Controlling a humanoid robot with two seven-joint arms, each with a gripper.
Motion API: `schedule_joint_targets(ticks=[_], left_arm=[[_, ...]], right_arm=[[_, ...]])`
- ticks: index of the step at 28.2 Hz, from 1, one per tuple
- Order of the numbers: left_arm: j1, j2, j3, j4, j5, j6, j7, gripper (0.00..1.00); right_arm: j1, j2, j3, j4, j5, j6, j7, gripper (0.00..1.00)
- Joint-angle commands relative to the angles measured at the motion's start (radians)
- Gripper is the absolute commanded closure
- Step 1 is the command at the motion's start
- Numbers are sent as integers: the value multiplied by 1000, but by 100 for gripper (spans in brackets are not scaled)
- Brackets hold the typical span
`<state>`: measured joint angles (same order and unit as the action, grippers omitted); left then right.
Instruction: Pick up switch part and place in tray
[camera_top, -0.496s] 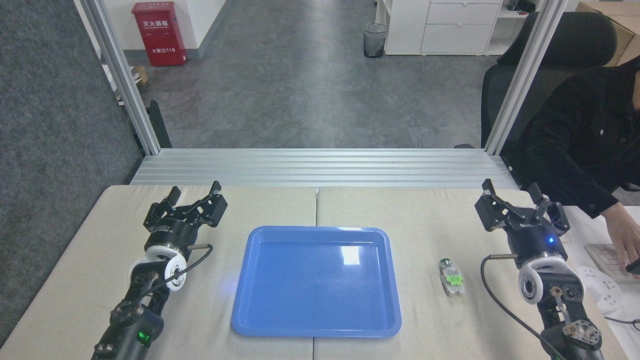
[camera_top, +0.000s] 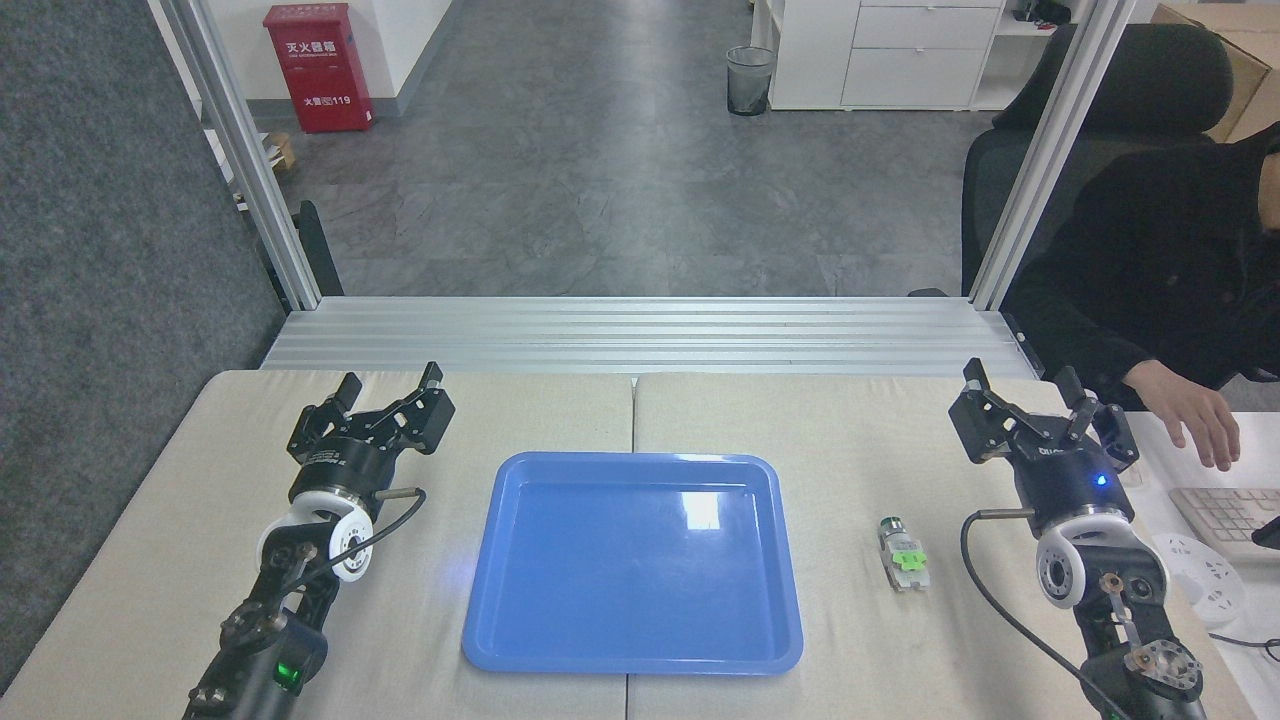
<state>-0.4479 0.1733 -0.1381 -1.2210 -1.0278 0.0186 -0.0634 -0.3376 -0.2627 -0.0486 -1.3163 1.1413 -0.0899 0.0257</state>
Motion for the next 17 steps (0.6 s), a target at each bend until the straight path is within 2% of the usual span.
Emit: schedule_joint_targets(ticks=[1,17], left_arm=[[0,0,0,0,0,0,0,0],[0,0,0,0,0,0,0,0]], right_arm=[[0,0,3,0,0,-1,0,2],[-1,0,4,-1,0,-1,0,2]])
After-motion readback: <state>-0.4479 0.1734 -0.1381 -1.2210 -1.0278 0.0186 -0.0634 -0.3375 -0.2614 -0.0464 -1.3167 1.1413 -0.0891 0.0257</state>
